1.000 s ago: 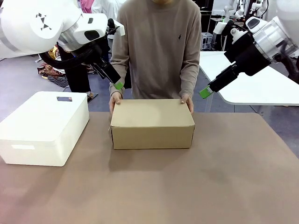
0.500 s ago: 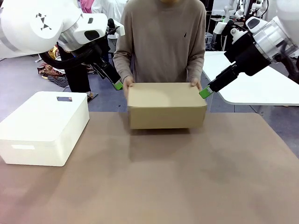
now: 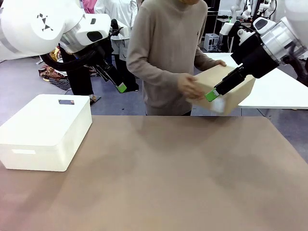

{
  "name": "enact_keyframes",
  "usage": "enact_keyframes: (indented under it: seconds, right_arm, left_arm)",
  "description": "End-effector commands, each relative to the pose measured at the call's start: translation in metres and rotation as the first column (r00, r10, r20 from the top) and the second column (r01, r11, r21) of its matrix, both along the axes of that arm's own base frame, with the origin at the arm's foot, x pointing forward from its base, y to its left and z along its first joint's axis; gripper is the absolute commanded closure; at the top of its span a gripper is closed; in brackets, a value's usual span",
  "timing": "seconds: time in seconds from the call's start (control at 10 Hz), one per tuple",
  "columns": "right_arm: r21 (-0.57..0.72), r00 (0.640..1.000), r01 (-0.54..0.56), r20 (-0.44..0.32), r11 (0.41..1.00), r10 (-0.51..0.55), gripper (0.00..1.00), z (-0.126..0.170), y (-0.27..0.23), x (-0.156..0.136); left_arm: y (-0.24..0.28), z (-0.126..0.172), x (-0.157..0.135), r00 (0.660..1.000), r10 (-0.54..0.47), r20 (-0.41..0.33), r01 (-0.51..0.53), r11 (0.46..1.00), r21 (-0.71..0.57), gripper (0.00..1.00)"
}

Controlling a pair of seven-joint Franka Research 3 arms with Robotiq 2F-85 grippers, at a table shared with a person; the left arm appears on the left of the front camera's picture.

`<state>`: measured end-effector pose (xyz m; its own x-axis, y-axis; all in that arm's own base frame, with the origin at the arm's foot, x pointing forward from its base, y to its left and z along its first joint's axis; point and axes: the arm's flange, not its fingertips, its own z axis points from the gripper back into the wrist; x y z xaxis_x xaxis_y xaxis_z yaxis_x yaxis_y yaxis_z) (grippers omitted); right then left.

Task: Pack the shoes into the box.
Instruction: Press down on the lid of the Shoes Box.

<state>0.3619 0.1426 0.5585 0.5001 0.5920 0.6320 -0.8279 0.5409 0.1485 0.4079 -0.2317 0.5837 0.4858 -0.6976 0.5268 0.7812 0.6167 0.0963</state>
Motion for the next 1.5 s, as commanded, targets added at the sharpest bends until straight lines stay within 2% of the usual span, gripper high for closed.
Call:
enact_keyframes:
  seconds: [0.0,1.4]
  right_arm:
    - [-0.008,1.000,0.011,-0.009,1.000,-0.011,0.00,-0.0006,-0.0003,-0.0010]
    - [-0.008,1.000,0.011,-0.009,1.000,-0.011,0.00,-0.0006,-0.0003,-0.0010]
  left_arm:
    - [0.0017,0.0006,0.0001,1.000,0.002,-0.004,-0.002,1.000,0.008,0.00]
    - [0.0017,0.0006,0.0001,1.000,0.002,-0.004,-0.002,1.000,0.008,0.00]
